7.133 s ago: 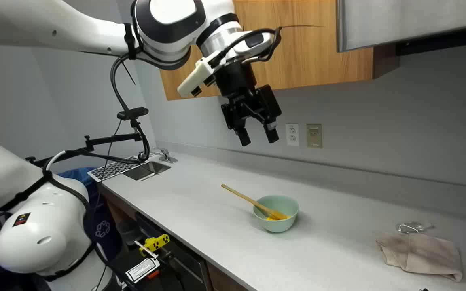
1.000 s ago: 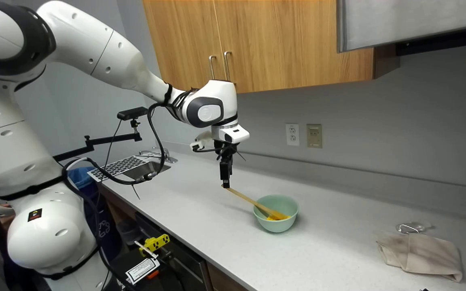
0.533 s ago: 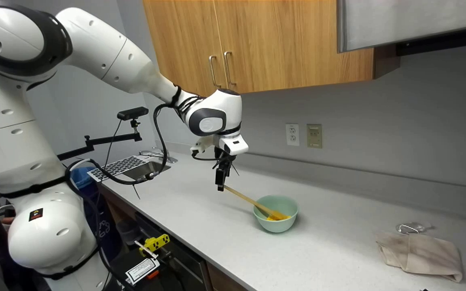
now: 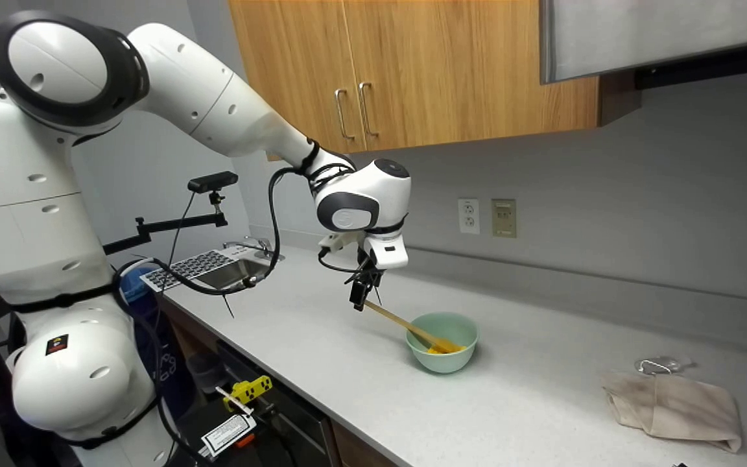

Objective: Use the wooden spatula to stir the contents in the green bowl

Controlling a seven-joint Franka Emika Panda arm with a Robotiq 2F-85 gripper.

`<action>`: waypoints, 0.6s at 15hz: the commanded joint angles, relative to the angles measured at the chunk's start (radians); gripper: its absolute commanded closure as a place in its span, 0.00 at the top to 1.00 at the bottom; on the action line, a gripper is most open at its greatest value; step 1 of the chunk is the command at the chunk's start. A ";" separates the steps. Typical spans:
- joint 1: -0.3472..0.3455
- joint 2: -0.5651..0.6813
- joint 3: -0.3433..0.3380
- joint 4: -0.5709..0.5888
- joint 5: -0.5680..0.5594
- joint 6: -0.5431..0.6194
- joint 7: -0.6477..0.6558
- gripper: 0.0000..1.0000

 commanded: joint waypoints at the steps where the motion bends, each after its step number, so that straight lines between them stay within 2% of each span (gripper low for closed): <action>1: -0.005 0.069 -0.004 0.048 0.076 0.006 -0.024 1.00; 6: -0.001 0.124 -0.002 0.075 0.101 0.006 -0.023 1.00; 7: 0.000 0.131 -0.003 0.080 0.098 0.007 -0.023 0.89; 8: 0.000 0.137 -0.003 0.083 0.095 0.007 -0.022 0.74; 9: 0.001 0.141 -0.004 0.084 0.088 0.008 -0.022 0.65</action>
